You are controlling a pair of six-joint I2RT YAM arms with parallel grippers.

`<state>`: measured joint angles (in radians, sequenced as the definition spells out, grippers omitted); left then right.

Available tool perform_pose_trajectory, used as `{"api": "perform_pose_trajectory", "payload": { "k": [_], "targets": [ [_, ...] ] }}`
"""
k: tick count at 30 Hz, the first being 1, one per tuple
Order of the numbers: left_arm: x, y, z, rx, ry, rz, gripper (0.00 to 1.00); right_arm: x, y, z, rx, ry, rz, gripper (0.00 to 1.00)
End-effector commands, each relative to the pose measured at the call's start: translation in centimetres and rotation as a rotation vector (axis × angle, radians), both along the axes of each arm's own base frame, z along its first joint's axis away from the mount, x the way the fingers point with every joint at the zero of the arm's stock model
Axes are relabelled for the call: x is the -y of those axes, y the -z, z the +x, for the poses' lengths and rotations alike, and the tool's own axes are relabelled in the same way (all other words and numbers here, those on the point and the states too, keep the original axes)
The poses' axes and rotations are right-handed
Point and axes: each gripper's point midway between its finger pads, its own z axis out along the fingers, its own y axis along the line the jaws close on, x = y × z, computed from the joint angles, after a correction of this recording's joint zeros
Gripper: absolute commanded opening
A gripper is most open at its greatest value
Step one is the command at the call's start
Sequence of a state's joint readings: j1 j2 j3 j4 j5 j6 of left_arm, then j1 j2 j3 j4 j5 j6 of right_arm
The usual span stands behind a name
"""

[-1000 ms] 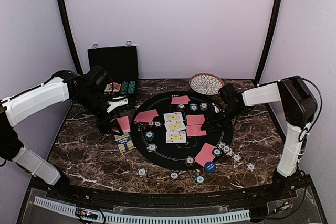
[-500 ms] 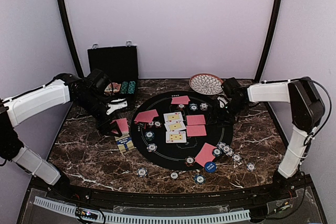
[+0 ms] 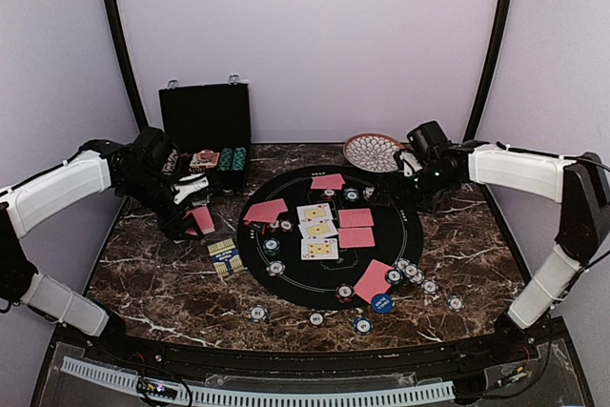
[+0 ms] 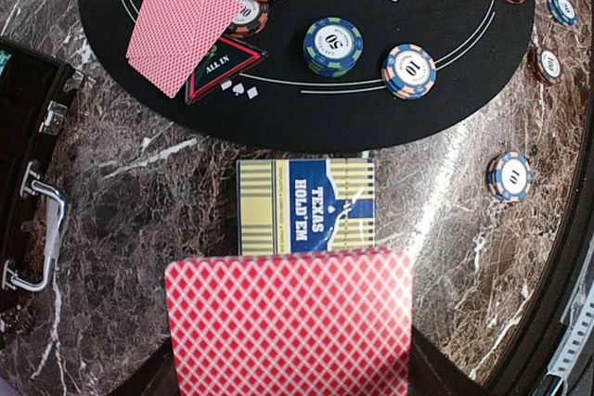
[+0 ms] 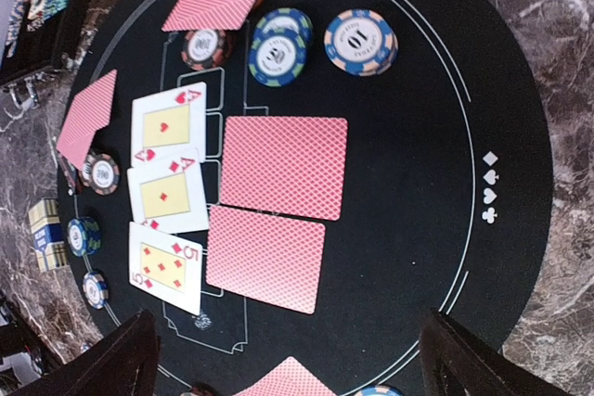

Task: Distribute texas hold em gaming equipment

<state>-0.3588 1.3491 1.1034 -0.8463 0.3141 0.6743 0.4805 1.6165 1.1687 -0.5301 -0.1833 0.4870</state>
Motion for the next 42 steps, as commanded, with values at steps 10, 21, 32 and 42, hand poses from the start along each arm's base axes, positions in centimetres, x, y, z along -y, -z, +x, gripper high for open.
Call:
{"api": "perform_pose_trajectory", "payload": {
  "k": [10,21,32,42],
  "targets": [
    [-6.4,5.3,-0.8,0.047,-0.091,0.073,0.00,1.4,-7.2,-0.7,0.267,0.126,0.099,0.98],
    [-7.1,10.0,-1.5,0.008,-0.124,0.063,0.00,1.3,-6.4,-1.4,0.234,0.131,0.087,0.98],
    [-5.8,12.6,-1.9,-0.054,-0.121,0.042,0.04,1.5,-6.3,-1.6,0.221,0.140,0.078,0.98],
    [-3.4,13.1,-2.4,-0.053,-0.073,0.042,0.48,1.8,-6.2,-1.9,0.215,0.149,0.069,0.98]
  ]
}}
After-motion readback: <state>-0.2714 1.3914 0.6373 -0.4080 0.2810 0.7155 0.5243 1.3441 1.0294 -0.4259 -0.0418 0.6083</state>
